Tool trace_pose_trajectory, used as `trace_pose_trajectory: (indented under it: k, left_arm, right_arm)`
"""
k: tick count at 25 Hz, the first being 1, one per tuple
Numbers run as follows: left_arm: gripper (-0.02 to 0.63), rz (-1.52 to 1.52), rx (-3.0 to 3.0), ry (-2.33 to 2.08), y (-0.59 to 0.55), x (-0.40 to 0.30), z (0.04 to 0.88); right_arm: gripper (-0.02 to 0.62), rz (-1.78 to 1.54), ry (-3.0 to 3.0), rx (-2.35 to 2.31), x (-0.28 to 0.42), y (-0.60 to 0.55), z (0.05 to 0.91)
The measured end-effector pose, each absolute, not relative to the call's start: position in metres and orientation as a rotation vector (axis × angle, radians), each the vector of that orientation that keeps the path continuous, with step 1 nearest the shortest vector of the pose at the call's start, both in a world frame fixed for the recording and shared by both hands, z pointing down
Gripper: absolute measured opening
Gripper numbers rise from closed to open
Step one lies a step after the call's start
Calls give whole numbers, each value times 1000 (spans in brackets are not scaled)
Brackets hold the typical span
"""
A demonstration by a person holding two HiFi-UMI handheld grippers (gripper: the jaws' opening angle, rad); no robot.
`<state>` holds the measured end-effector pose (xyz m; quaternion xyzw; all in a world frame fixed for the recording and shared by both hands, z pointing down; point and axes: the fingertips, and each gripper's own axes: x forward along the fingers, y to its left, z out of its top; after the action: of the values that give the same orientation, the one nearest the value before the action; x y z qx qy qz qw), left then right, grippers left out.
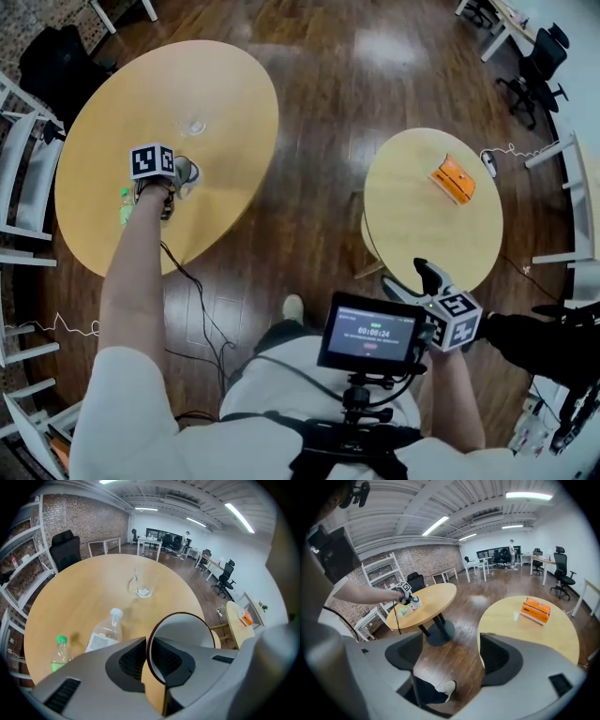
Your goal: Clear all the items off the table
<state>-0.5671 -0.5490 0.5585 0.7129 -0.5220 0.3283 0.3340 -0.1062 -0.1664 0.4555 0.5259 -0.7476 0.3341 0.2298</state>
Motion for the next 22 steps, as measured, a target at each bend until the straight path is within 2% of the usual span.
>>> trace_pose_trajectory:
  k: [13,20,21,22]
  left_arm:
    - [26,1015,1817,-1311,-581,-563,599]
    - [37,999,1816,-1357,-583,-564,597]
    - [47,991,1826,-1372,-584,-565,594]
    - [103,980,1838,-1386,-585,-565,590]
  right_arm:
    - [388,987,-1973,1513,-109,-157,465]
    - [388,1000,-1956,1496,-107,-151,468]
    - [388,1000,-1956,1495,-108,-150,468]
    - [388,999,-1954,1495,-108,-149,468]
